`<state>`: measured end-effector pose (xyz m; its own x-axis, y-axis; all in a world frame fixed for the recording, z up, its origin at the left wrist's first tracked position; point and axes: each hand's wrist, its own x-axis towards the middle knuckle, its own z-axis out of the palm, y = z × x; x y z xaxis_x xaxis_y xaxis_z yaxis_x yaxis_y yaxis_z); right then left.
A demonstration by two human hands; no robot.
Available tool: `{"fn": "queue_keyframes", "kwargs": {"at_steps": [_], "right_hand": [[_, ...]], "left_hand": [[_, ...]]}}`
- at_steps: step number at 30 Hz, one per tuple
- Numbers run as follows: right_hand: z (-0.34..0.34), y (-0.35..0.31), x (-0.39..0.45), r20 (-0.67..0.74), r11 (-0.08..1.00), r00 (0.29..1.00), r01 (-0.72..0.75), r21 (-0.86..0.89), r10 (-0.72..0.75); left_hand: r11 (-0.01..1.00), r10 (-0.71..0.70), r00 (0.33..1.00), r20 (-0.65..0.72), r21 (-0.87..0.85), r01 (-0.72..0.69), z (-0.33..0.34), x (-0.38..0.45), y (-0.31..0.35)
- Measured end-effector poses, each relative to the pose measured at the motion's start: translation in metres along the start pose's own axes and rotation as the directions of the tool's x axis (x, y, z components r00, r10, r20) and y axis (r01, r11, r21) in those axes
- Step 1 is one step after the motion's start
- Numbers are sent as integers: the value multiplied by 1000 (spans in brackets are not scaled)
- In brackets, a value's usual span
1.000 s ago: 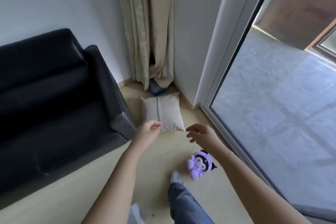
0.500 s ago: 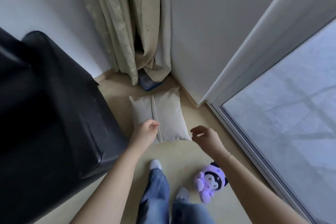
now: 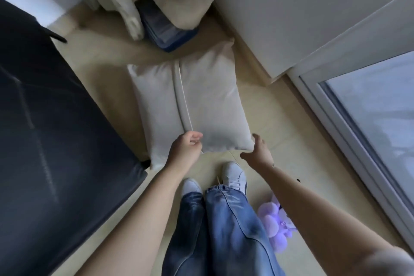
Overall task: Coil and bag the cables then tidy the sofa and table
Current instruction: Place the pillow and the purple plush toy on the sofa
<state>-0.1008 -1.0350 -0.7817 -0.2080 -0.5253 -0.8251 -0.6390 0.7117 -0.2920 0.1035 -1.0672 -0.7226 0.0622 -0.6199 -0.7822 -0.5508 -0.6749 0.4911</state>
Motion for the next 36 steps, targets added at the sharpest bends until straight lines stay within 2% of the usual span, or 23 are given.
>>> {"fn": "queue_keyframes", "kwargs": {"at_steps": [4, 8, 11, 15, 18, 22, 25, 27, 29, 33, 36], "right_hand": [[34, 18, 54, 61, 993, 995, -86, 85, 81], [53, 18, 72, -8, 993, 995, -101, 63, 102], [50, 7, 53, -9, 984, 1000, -15, 176, 17], [40, -31, 4, -142, 920, 986, 138, 367, -91], [9, -77, -45, -132, 848, 980, 197, 491, -151], [-59, -137, -129, -107, 762, 966, 251, 597, -234], [-107, -162, -184, -80, 687, 954, 264, 677, -288], [-137, -173, -222, -56, 643, 962, 220, 733, -266], [-166, -182, -259, -42, 588, 971, 176, 790, -234], [-221, -193, -340, 21, 503, 963, 121, 856, -267], [-249, -202, -386, 60, 449, 943, 99, 888, -327]], "left_hand": [[997, -50, 999, 20, -50, 51, 16, 35, -29], [983, -123, 992, 22, -136, 125, 15, 42, -48], [971, -168, 985, 30, -169, 171, 5, 26, -50], [988, -135, 989, -59, -88, 130, -19, -16, -30], [999, -9, 989, -150, 32, 14, -37, -53, -6], [976, 153, 977, -148, 180, -125, -64, -110, 29], [906, 290, 940, -180, 368, -209, -90, -148, 56], [837, 322, 939, -124, 501, -221, -108, -178, 77], [789, 363, 928, -79, 556, -261, -124, -206, 100], [721, 513, 857, -51, 568, -397, -161, -264, 149], [689, 648, 748, -146, 532, -493, -191, -300, 183]]}}
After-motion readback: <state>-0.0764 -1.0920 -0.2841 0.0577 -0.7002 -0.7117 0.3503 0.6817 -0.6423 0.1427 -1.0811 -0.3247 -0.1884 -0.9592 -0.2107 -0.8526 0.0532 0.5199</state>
